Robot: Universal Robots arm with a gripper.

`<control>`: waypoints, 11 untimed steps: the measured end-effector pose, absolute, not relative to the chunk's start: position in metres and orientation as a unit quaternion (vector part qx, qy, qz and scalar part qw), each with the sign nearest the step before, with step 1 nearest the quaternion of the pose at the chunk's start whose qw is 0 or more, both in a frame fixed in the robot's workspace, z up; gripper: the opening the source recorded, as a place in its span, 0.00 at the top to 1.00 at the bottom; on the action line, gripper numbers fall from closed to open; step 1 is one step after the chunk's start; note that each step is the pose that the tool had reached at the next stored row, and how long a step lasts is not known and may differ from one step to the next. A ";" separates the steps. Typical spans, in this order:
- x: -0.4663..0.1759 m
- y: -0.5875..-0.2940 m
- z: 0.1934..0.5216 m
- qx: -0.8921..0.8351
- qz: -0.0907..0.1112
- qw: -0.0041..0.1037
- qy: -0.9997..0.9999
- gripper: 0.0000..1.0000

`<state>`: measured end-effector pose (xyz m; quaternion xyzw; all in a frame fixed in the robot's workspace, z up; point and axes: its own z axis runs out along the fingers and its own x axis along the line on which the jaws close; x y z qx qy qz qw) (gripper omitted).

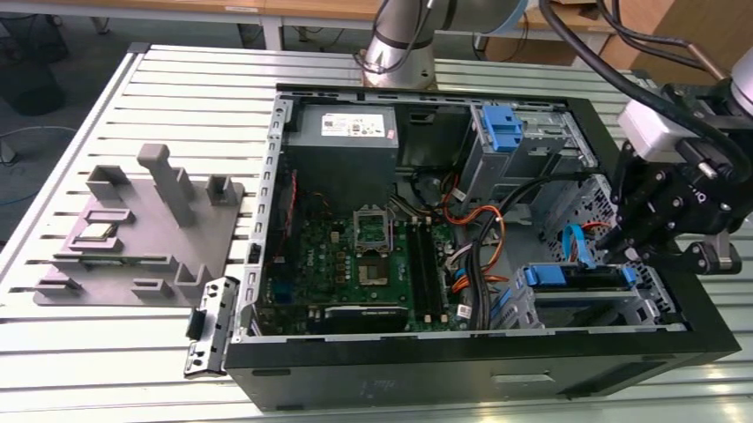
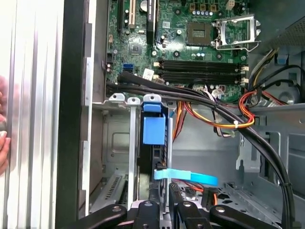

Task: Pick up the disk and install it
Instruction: 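Insert the first disk wire, then insert the second disk wire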

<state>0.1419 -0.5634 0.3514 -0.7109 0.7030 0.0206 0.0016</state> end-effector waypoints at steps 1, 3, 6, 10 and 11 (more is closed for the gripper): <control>0.142 -0.562 0.351 -0.711 0.021 0.002 0.703 0.77; 0.142 -0.561 0.351 -0.711 0.021 0.002 0.703 0.77; 0.142 -0.561 0.352 -0.711 0.021 0.002 0.703 0.77; 0.142 -0.561 0.354 -0.711 0.021 0.002 0.703 0.77; 0.142 -0.561 0.354 -0.711 0.021 0.002 0.703 0.77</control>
